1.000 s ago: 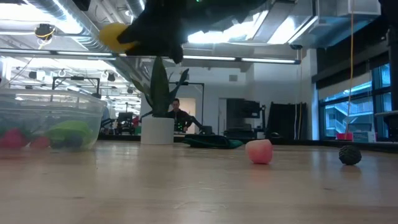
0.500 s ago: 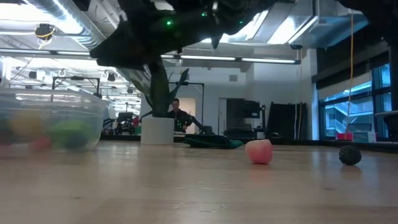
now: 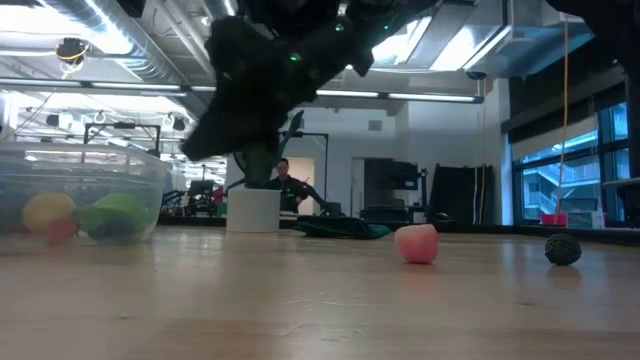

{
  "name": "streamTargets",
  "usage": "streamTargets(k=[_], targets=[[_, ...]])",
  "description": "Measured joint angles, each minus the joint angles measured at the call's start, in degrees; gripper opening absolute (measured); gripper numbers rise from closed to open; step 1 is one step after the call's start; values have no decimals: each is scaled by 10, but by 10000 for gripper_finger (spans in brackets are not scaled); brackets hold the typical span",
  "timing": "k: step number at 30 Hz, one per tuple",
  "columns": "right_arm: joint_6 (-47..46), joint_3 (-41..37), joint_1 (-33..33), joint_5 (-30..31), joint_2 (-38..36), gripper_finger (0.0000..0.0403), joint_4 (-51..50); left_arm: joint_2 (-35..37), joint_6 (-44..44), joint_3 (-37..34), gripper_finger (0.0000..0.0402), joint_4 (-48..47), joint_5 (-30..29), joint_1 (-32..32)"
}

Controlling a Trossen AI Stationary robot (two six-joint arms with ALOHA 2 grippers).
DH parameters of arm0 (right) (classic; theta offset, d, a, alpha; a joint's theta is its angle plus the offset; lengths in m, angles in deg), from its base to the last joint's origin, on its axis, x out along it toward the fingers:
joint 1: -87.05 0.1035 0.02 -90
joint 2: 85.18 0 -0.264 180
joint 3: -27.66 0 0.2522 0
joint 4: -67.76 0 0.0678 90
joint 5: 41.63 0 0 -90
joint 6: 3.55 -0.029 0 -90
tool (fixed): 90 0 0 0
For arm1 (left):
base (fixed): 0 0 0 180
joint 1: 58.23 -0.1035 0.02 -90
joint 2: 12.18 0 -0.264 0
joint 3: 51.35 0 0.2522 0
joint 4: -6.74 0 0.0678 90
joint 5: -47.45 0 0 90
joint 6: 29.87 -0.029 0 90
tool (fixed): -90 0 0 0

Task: Pick and placing Produce into tupperware
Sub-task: Put the peach into the transparent bin

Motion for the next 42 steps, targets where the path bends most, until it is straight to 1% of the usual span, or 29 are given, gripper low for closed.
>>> streamTargets(k=[5, 8, 10, 13, 18, 21, 23, 27, 30, 32, 38, 40, 42], targets=[[-2, 0, 4, -48, -2, 102, -99, 0, -1, 0, 17, 0, 0, 0], [-1, 0, 2, -88, -2, 107, -121, 0, -1, 0, 26, 0, 0, 0], [-1, 0, 2, -98, -3, 121, -120, 0, -1, 0, 33, 0, 0, 0], [-2, 0, 3, -100, -3, 160, -116, 0, -1, 0, 45, 0, 0, 0], [-12, 12, 2, -100, -3, 248, -146, 0, -1, 0, 66, 0, 0, 0], [17, 51, 2, -99, -3, 291, -253, 0, 0, 0, 78, 0, 0, 0], [48, 77, 5, -100, -5, 310, -332, 0, 0, 0, 85, 0, 0, 0], [111, 129, 31, -82, -5, 325, -496, 0, 0, 0, 95, 0, 0, 0], [150, 141, 56, -46, -6, 327, -569, 0, 0, 0, 102, 0, 0, 0], [165, 141, 72, -34, -5, 327, -606, 0, 0, 0, 106, 0, 0, 0], [164, 122, 111, -25, -5, 327, -626, 0, 0, 0, 117, 0, 0, 0], [156, 116, 122, 6, -5, 327, -612, 0, 0, 0, 120, 0, 0, 0], [150, 109, 130, 57, -5, 327, -605, 0, 0, 0, 122, 0, 0, 0]])
